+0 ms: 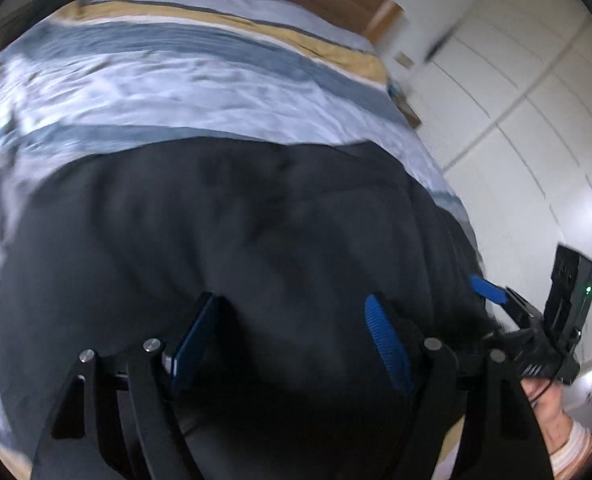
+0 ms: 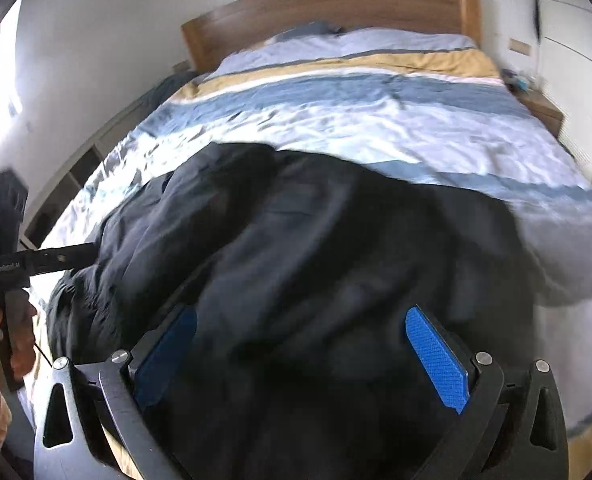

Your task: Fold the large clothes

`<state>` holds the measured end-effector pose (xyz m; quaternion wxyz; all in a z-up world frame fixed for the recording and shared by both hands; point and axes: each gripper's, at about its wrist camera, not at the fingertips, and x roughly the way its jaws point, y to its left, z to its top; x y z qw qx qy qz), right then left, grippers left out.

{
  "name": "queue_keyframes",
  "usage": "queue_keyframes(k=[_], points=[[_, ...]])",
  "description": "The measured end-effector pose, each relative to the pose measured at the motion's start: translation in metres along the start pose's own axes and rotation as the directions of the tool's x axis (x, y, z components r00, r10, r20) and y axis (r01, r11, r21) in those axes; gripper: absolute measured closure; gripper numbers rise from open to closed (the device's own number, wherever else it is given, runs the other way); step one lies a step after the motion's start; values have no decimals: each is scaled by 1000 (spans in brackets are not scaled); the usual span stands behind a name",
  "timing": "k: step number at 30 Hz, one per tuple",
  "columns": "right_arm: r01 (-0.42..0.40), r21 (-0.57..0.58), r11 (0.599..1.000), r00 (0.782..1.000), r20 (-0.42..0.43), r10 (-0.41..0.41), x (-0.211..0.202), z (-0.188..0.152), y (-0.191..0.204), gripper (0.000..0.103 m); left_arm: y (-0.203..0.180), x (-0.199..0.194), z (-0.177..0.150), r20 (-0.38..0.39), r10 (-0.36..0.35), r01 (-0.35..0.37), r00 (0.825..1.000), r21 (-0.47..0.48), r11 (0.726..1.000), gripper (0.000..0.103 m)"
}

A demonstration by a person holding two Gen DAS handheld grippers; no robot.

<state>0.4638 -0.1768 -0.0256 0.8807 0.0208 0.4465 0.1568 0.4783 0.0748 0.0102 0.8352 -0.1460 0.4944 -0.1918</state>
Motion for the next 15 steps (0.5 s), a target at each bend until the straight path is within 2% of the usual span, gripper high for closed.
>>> queue_keyframes(k=[2,7,11,15], points=[[20,-12,1000,1000,-15,-20,21,6,6,0,-18,24,12,-16,-5,6,1000,32,999,28],[99,-3,995,995,-31,-99,69,36,-9,0,-23,92,54,-57,94,-91,994,54,994,28],[152,2,988,986,-74,-152,100,58,-45,0,-14,137,85,-77,152,-147,985,63,987,27],[192,33,981,979,-83,-189,110,65,-91,0,-2,161,107,-94,155,-150,983,52,987,26]])
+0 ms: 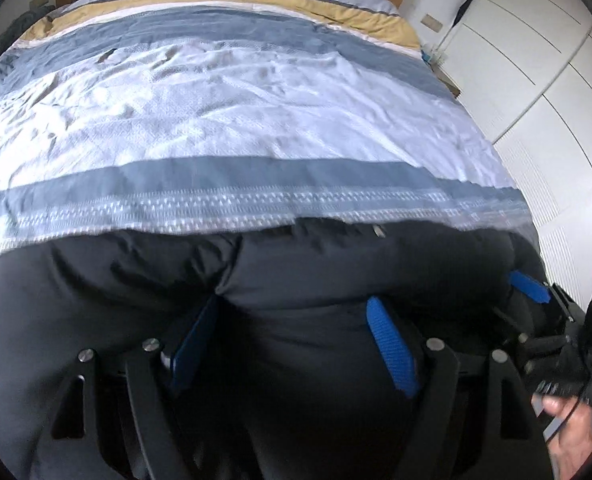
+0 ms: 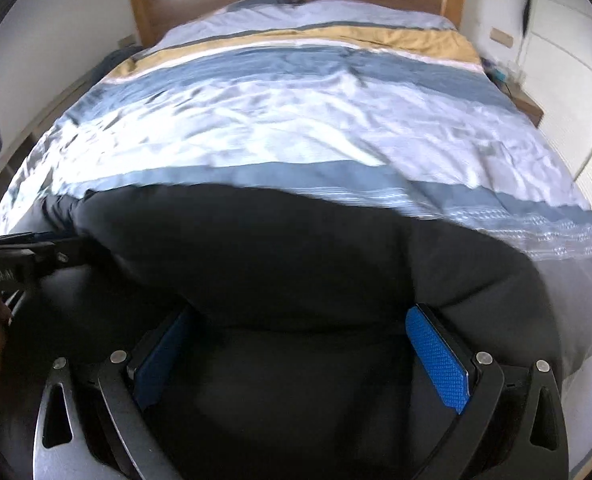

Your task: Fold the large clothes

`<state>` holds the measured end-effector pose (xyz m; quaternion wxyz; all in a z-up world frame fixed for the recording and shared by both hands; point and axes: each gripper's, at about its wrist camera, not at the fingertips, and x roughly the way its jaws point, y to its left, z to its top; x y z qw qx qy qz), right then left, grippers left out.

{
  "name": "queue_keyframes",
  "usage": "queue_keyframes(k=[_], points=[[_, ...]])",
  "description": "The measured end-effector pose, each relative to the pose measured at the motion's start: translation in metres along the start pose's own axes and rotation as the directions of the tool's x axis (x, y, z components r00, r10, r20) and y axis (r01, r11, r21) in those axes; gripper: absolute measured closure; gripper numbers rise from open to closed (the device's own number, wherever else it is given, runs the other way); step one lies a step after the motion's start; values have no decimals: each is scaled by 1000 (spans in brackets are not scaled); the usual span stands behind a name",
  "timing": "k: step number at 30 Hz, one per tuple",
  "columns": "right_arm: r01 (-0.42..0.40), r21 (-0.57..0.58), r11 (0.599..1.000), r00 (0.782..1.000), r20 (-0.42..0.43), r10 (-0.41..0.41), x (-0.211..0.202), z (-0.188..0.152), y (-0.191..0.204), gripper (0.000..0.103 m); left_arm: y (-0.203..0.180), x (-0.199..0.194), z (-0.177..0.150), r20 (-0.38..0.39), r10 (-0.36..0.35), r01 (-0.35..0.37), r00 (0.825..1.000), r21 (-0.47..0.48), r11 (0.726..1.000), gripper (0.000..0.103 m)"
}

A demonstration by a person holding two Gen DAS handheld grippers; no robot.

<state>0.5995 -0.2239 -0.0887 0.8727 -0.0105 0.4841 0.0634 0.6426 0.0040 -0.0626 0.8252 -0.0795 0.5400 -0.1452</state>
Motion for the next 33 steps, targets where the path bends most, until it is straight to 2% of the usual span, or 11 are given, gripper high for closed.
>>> queue_keyframes(k=[5,9,11,13,15,18,21,23,26,29,33], points=[[91,114,989,995,-42,-87,12,-6,-69,0,23,7,16,-23,41,-41,999,-29,999,26],[173,197,965,980,-132,-149,10,-16,-115,1,55,-15,16,-51,185,-188,981,-63,980,26],[204,198,959,977,-107,-186,-10,-18,-123,3,68,-41,10,-17,220,-221,975,-79,972,26],[191,174,966,981,-50,-185,-41,-20,-118,3,73,-73,-2,34,227,-225,973,-70,972,27],[138,112,984,989,38,-143,-79,-22,-96,3,72,-105,-23,74,171,-167,982,-53,984,27],[63,10,998,993,101,-64,-112,-32,-53,3,61,-129,-59,88,84,-82,993,-24,996,26],[-15,-77,997,993,112,24,-124,-49,-8,3,63,-125,-91,64,51,-50,997,-29,998,27],[-38,-124,992,993,108,52,-121,-59,15,3,75,-112,-105,43,86,-84,995,-49,995,26],[-63,-202,977,994,74,79,-107,-79,46,3,98,-113,-116,61,88,-81,994,-117,990,27],[-60,-211,976,994,73,77,-98,-91,41,3,112,-120,-124,61,121,-114,991,-110,987,27],[-38,-107,994,997,59,45,-89,-101,-3,2,126,-125,-139,59,132,-127,989,-90,988,26]])
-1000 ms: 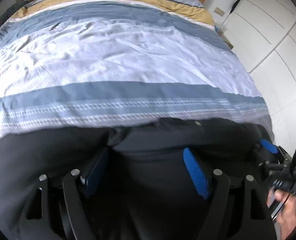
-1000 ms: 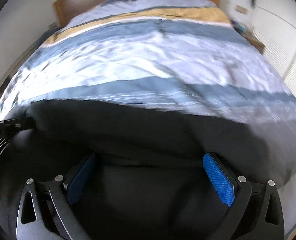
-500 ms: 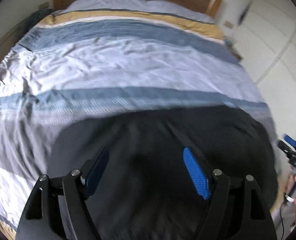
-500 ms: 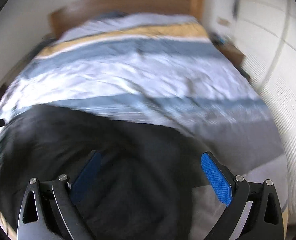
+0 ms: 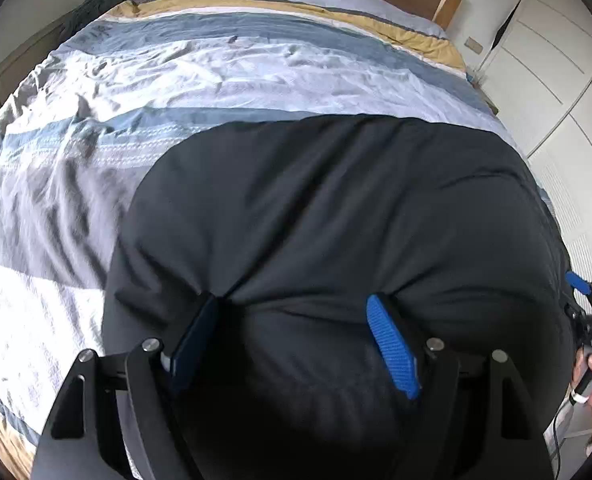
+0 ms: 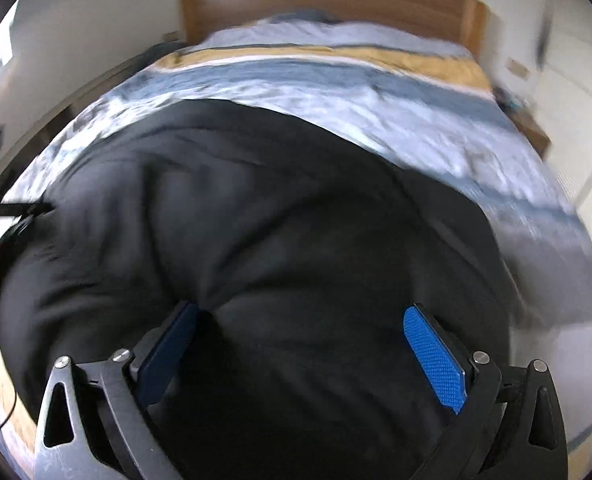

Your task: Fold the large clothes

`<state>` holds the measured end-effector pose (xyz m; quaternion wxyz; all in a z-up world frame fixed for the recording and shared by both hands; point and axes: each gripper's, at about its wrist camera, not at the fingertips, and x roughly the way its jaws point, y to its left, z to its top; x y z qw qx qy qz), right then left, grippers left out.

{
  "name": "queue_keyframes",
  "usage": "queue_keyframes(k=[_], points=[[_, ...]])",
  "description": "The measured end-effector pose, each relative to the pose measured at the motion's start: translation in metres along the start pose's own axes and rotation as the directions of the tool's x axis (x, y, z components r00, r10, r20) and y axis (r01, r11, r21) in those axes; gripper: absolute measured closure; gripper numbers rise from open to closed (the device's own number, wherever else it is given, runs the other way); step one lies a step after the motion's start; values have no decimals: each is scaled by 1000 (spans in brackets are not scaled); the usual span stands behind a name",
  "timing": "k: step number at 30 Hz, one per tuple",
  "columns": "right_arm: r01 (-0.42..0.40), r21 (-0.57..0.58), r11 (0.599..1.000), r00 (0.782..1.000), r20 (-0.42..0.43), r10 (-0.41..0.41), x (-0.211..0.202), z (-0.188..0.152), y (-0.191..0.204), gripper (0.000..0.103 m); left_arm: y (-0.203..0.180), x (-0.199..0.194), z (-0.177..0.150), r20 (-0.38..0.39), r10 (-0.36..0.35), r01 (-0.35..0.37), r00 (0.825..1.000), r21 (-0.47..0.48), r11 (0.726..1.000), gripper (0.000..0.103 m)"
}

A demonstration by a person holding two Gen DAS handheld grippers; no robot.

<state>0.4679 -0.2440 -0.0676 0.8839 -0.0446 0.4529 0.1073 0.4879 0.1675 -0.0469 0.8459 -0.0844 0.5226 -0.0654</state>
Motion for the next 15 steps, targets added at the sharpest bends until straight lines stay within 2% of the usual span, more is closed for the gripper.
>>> queue_keyframes(k=[2,8,15], points=[[19,46,999,1000,-9,-19,1,-9,-20,2,4,-1,-4,7,-11,11,1000,-2,1000,26],[114,53,992,993,-23,-113,2,-30,-66,2,2,2,-8,42,2,-4,999,46,999,26],[149,174,973,989,-14,-149,-1,-47,-100,2,19,1,-12,69,-29,30,997,-7,1000,26]])
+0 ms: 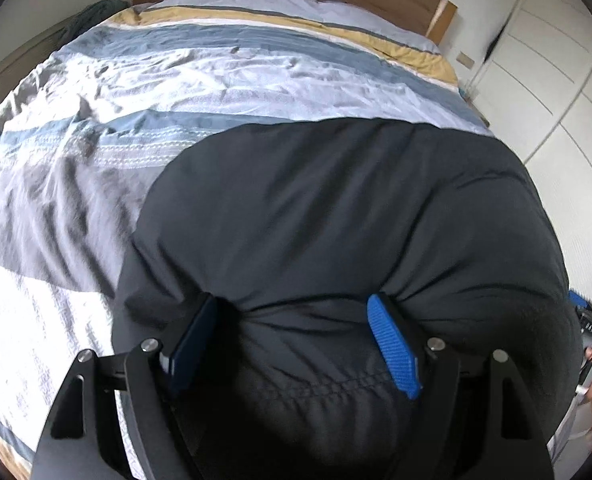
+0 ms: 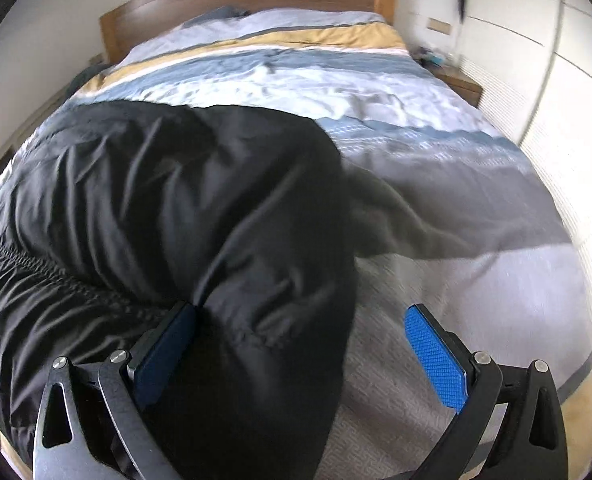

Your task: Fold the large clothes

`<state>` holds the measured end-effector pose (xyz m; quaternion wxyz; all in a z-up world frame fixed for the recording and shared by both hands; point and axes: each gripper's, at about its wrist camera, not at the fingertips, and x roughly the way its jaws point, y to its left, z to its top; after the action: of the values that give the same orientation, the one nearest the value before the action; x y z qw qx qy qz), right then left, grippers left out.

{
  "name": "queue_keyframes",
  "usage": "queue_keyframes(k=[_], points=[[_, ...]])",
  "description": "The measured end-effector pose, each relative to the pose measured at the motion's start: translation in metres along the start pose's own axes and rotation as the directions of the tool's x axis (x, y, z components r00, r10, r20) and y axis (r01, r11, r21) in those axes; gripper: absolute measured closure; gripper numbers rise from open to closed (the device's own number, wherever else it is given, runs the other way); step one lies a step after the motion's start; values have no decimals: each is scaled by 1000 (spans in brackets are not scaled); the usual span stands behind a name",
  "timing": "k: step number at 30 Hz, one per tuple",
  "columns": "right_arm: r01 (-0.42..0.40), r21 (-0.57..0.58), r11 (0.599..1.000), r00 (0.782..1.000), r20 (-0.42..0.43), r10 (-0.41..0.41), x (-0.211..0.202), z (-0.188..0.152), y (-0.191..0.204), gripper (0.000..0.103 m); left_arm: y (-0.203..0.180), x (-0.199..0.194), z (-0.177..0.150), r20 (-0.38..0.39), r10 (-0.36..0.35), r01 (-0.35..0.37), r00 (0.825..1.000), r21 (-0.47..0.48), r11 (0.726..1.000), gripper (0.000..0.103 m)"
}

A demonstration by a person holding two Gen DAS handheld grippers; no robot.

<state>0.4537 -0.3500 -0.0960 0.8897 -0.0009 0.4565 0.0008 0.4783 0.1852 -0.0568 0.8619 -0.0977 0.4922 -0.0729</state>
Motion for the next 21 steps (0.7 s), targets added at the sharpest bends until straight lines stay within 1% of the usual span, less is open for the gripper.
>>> queue_keyframes(k=[2,5,7,10,13,15,17,19,21], points=[[13,24,1000,1000,8,-13,-1,-2,-1,2,3,-4,-1,5,7,-7,1000,-6,1000,26],[68,47,997,997,22,-69,-8,-3,5,2,5,-11,-4,12,14,-14,1000,-13,1000,26],[86,52,995,996,33,-88,-17,-4,11,2,4,-21,-8,28,27,-27,999,-6,1000,26],[78,48,996,995,59,-81,-36,-8,20,1,1,-38,-16,59,45,-46,997,17,999,26],[58,36,998,992,107,-62,-62,-12,29,1,-4,-63,-27,101,60,-64,993,43,997,26],[41,27,999,989,141,-44,-78,-15,36,1,-9,-84,-38,141,88,-98,986,70,993,26],[29,22,999,984,175,-32,-96,-21,43,1,-14,-109,-53,185,117,-134,976,82,988,26],[5,19,1000,980,200,-8,-121,-33,53,1,-21,-142,-78,237,140,-164,961,82,983,26],[-20,24,1000,975,220,14,-148,-48,62,1,-29,-169,-102,274,143,-168,951,71,983,26]])
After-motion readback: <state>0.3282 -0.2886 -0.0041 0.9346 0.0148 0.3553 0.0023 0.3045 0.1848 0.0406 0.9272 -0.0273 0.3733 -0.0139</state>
